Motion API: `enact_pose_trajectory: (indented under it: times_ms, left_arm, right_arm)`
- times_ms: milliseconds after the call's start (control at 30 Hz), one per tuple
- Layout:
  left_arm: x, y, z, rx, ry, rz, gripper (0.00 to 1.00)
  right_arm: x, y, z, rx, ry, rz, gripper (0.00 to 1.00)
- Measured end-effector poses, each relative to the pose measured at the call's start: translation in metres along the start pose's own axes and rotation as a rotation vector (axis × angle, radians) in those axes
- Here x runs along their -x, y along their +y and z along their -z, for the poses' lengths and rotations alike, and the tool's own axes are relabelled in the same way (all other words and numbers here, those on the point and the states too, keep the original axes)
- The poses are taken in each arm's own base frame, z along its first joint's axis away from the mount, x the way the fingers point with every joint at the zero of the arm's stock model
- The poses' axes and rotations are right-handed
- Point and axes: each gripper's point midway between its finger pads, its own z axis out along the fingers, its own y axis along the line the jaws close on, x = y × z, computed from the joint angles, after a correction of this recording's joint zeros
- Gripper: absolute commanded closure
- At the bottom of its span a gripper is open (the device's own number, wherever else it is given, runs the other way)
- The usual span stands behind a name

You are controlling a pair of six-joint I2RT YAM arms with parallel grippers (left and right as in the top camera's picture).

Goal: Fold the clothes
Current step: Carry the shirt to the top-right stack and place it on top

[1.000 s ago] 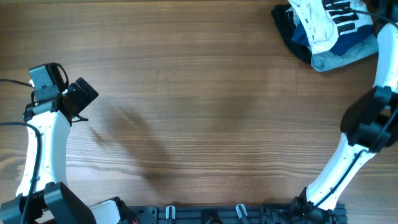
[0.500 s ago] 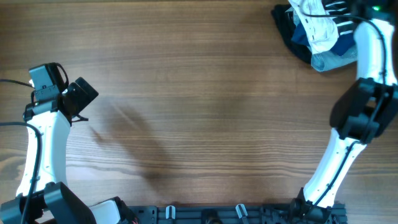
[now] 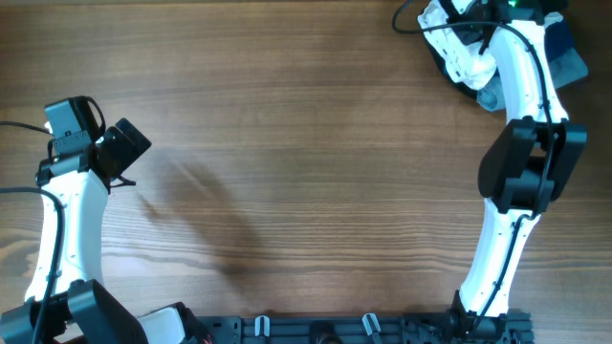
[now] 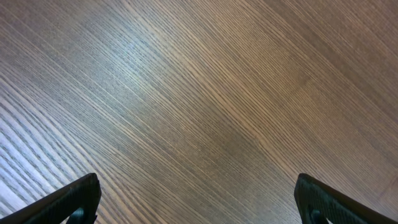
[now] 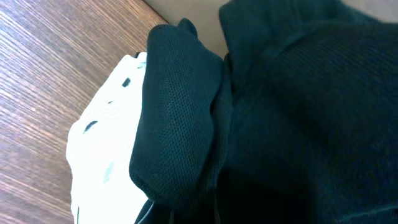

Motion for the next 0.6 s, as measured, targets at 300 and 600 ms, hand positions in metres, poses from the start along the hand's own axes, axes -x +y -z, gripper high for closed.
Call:
enact_pose_trajectory:
  times_ms: [300,600]
  left_arm:
    - [0.000,0.000,0.000,0.000,0.000,0.000,0.00]
    - [-0.002,-0.004,0.000,-0.024,0.012,0.000,0.00]
  right_arm:
    - [-0.002,0.006,0.007,0.067,-0.013,-0.203,0.17]
    - [0.063,-0.062,0.168,-0.074,-0.309,-0.258,0.14]
